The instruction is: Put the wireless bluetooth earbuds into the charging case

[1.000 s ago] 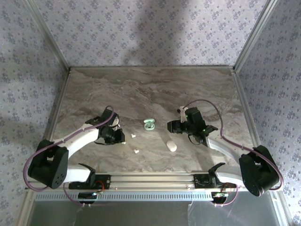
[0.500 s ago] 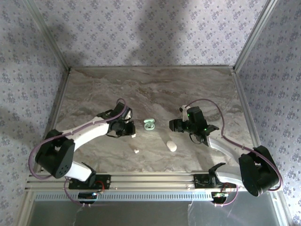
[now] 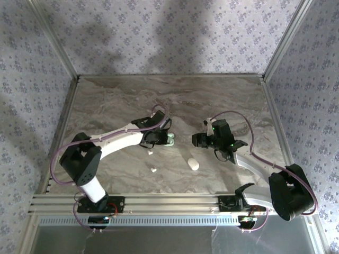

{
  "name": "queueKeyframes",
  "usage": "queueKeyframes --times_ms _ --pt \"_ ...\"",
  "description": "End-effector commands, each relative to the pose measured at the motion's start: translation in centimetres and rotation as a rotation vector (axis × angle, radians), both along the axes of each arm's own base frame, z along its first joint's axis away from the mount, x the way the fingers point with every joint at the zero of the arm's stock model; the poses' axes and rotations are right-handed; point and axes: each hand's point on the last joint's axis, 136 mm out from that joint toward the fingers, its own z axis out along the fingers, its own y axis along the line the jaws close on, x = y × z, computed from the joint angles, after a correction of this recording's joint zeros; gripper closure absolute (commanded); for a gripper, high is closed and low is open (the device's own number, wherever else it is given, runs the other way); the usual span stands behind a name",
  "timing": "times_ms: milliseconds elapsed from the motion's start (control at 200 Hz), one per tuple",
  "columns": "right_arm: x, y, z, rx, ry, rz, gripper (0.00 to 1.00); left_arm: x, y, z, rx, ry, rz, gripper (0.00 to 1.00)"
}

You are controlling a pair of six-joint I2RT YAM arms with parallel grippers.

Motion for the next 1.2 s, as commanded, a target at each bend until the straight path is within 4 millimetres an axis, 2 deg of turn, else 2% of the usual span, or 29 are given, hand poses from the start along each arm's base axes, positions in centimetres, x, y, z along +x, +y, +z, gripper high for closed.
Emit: queueKeyframes --times_ms 0,405,1194 --pt "-0.1 -0.4 -0.3 0.003 0.012 -0.015 0.36 0.9 0.5 0.3 0.14 -0.072 -0.018 0.86" --pt "0.0 -0.9 -0.4 0.007 0.016 -0.033 0.36 1.4 -0.4 -0.9 0.349 -0.122 -0.086 0.86" --pt "0.1 -1.0 -0.4 0.011 0.016 -0.035 0.36 1.2 -1.2 -2.8 0.392 -0.089 -0.127 0.86"
